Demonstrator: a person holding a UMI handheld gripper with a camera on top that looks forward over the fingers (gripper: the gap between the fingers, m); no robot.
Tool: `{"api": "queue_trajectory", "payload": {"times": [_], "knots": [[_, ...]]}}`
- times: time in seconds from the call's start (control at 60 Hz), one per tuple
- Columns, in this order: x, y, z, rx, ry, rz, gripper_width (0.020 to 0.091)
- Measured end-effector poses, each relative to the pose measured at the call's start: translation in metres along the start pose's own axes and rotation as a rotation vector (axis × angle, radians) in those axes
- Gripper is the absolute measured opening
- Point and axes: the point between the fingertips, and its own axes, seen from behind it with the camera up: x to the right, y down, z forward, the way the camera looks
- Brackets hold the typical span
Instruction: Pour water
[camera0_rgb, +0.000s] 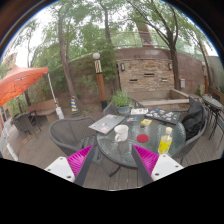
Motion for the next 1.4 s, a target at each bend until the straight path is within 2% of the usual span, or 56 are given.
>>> {"api": "queue_trajectory", "payload": {"times": [0.033, 0.05, 0.117, 0.267, 0.417, 0.567, 0.667, 0.8, 0.933, 1.0, 1.05, 1.167, 1.35, 1.383, 1.4], "knots": [[0.001, -0.004, -0.017, 0.003, 0.013, -0.01, 0.0836], [0.003, -0.001, 0.001, 0.009, 0.019, -0.017, 0.0835], [0.0, 0.002, -0.005, 0.013, 0.044, -0.04, 0.0833], [-0.022, 0.021, -0.011, -0.014, 0.064, -0.057, 0.0835], [-0.044, 0.022, -0.022, 0.005, 0.095, -0.094, 0.0826], [-0.035, 0.031, -0.018, 0.0, 0.142, -0.096, 0.0834], [-0.027, 0.03, -0.013, 0.037, 0.167, -0.085, 0.0833], [0.057, 0.055, 0.017, 0.06, 0.222, -0.043, 0.0832], [0.16, 0.068, 0.077, 0.097, 0.293, -0.062, 0.0837], [0.201, 0.072, 0.11, 0.139, 0.302, -0.083, 0.0837], [0.227, 0.08, 0.135, 0.138, 0.303, -0.076, 0.0836], [0.275, 0.093, 0.172, 0.136, 0.326, -0.076, 0.0835], [0.303, 0.069, 0.212, 0.199, 0.299, -0.052, 0.0835], [0.302, 0.062, 0.219, 0.214, 0.277, -0.06, 0.0797], [0.299, 0.063, 0.223, 0.214, 0.268, -0.064, 0.0722]]}}
